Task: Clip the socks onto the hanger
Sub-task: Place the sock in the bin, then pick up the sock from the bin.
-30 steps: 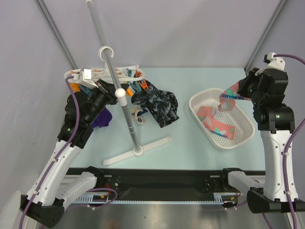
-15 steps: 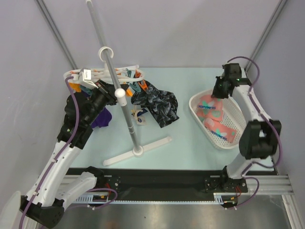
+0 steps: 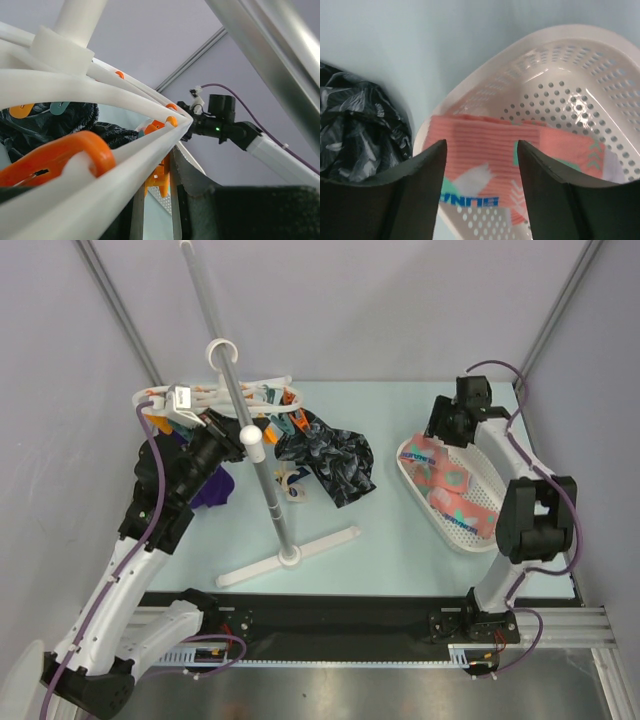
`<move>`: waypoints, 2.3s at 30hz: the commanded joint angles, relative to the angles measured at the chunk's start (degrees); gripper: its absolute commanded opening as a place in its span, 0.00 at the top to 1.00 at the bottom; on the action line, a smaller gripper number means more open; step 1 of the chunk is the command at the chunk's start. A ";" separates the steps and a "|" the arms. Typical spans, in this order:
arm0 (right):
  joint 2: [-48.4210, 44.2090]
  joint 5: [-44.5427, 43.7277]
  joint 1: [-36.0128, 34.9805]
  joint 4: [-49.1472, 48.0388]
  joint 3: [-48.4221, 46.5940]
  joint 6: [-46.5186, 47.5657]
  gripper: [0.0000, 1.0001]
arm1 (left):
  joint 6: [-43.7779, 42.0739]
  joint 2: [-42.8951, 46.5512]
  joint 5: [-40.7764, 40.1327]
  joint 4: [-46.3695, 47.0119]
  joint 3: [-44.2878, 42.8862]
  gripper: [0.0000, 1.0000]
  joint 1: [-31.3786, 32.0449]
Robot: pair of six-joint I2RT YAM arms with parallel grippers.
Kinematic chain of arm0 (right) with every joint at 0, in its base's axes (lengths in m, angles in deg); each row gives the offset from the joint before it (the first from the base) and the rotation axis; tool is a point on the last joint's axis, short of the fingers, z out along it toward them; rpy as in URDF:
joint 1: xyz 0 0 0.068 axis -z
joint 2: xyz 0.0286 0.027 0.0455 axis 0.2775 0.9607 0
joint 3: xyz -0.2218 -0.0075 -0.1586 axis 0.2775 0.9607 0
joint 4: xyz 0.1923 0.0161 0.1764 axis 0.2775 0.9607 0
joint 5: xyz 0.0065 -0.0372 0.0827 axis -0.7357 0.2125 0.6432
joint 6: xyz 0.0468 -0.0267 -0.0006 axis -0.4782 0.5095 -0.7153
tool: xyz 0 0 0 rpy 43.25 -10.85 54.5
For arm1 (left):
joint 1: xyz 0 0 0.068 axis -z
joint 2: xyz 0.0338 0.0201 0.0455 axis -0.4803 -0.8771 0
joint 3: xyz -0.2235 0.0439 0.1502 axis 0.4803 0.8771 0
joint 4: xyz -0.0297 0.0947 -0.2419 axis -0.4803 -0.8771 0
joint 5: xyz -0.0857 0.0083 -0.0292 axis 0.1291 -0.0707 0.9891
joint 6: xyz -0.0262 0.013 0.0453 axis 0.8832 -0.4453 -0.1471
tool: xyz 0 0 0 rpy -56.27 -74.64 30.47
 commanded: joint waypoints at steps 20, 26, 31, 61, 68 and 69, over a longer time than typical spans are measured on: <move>-33.07 -2.92 0.36 -40.21 47.14 -53.54 0.28 | 0.42 1.64 0.07 -3.06 1.28 1.00 -0.09; -30.43 -5.81 -0.25 -39.34 47.93 -59.36 0.35 | 0.59 1.29 0.07 -2.71 1.19 1.00 -0.09; -32.18 -11.08 -2.01 -35.56 49.42 -65.07 0.34 | 0.68 0.94 0.08 -2.62 1.28 1.00 -0.09; -22.43 -15.32 -2.80 -41.35 47.40 -70.08 0.40 | 0.42 0.67 -0.36 -3.58 0.58 1.00 -0.09; -22.08 -11.44 -1.22 -41.97 47.05 -70.97 0.51 | 0.50 0.76 -0.54 -3.41 0.75 1.00 -0.09; -22.17 -11.96 -1.13 -42.14 46.88 -70.35 0.51 | 0.59 0.76 -0.54 -3.32 0.84 1.00 -0.09</move>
